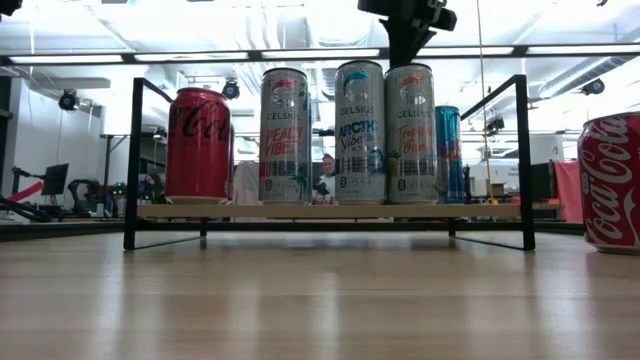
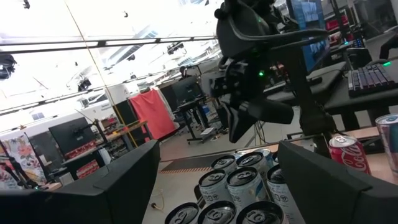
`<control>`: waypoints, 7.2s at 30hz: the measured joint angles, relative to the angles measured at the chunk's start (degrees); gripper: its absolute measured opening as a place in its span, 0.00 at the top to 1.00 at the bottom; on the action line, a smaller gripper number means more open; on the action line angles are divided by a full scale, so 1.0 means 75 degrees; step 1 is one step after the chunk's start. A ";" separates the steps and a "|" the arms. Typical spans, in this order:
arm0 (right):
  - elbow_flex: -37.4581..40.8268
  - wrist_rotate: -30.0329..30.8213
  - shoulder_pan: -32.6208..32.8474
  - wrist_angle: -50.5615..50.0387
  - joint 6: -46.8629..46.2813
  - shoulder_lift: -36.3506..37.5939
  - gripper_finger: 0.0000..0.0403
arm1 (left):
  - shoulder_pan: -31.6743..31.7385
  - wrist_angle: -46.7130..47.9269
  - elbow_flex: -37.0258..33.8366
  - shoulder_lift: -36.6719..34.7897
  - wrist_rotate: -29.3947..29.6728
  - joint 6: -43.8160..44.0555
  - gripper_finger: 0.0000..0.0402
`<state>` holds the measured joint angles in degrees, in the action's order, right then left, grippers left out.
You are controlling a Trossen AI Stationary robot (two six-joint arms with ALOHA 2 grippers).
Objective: Place canned beverage on shelf
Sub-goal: Adjust the white and yellow soda cans, then put the blue soda can on the shelf aligned with the other blue soda can
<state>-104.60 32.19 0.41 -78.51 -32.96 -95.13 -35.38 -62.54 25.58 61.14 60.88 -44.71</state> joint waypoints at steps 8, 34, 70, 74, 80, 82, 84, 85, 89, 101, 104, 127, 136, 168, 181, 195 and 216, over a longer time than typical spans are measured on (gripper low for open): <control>0.0191 -0.0873 -0.0149 0.0502 -0.0269 -0.0038 0.98 | -0.0009 0.0002 0.0000 0.0000 0.0003 -0.0001 0.23; 0.0655 -0.1300 -0.0039 0.0573 -0.0604 -0.0067 0.98 | -0.0006 0.0002 0.0003 0.0000 0.0003 -0.0002 0.23; -0.1153 -0.0980 0.5108 -0.0271 -0.3134 0.0073 0.98 | -0.1045 0.1340 0.2693 0.2630 -0.0057 0.2467 0.23; -0.1151 -0.0977 0.5615 -0.0643 -0.3867 0.0073 0.98 | -0.1167 0.1338 0.3674 0.3493 0.0716 0.1947 0.23; -0.1151 -0.2111 0.5862 -0.1307 -0.5802 0.0045 0.98 | -0.1421 0.1343 0.4768 0.4638 0.0988 0.1289 0.23; -0.1143 -0.2495 0.5863 -0.1517 -0.6314 -0.0016 0.98 | -0.1483 0.1339 0.4973 0.4914 0.1003 0.1254 0.23; -0.1087 -0.2772 0.5862 -0.1517 -0.6645 -0.0032 0.98 | -0.1533 0.1333 0.5120 0.5140 0.1056 0.1271 0.23; -0.1069 -0.2931 0.5849 -0.1526 -0.6749 -0.0032 0.98 | -0.1563 0.1334 0.5198 0.5243 0.1162 0.1291 0.23; -0.0938 -0.3500 0.5699 -0.1535 -0.7018 -0.0029 0.98 | -0.1717 0.1321 0.5503 0.5602 0.2042 0.1308 0.23; 0.0467 -0.4812 0.4975 -0.1540 -0.5370 0.0024 0.98 | -0.2257 0.1305 0.6076 0.5756 0.2746 0.0235 0.23; 0.0762 -0.4965 0.4835 -0.1540 -0.5082 0.0066 0.98 | -0.2283 0.1333 0.6032 0.5753 0.2996 0.0226 0.23; 0.3420 -0.5142 0.4659 -0.1459 -0.7010 0.2900 0.97 | -0.2259 0.1314 0.6030 0.5747 0.3191 0.0239 0.23; 0.3462 -0.5162 0.4662 -0.1467 -0.7015 0.2939 0.71 | -0.2256 0.1314 0.6030 0.5744 0.3212 0.0251 0.23; 0.3693 -0.5474 0.5464 -0.1195 -0.8245 0.2321 0.23 | -0.2247 0.1320 0.6021 0.5753 0.3214 0.0374 0.23; 0.4482 -0.5480 0.5464 -0.0529 -0.8068 0.2314 0.23 | -0.2250 0.1320 0.6021 0.5759 0.3214 0.0400 0.23; 0.5779 -0.5488 0.5464 0.0644 -0.7931 0.2314 0.26 | -0.2248 0.1323 0.6021 0.5764 0.3214 0.0403 0.23; 0.4317 -0.4311 0.5464 0.1115 -0.7417 0.2311 0.43 | -0.2162 0.1322 0.6122 0.5362 0.2964 -0.0237 0.23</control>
<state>-72.22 -0.14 41.39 -70.15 -88.59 -77.80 -51.59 -52.62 71.50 101.36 83.11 -46.49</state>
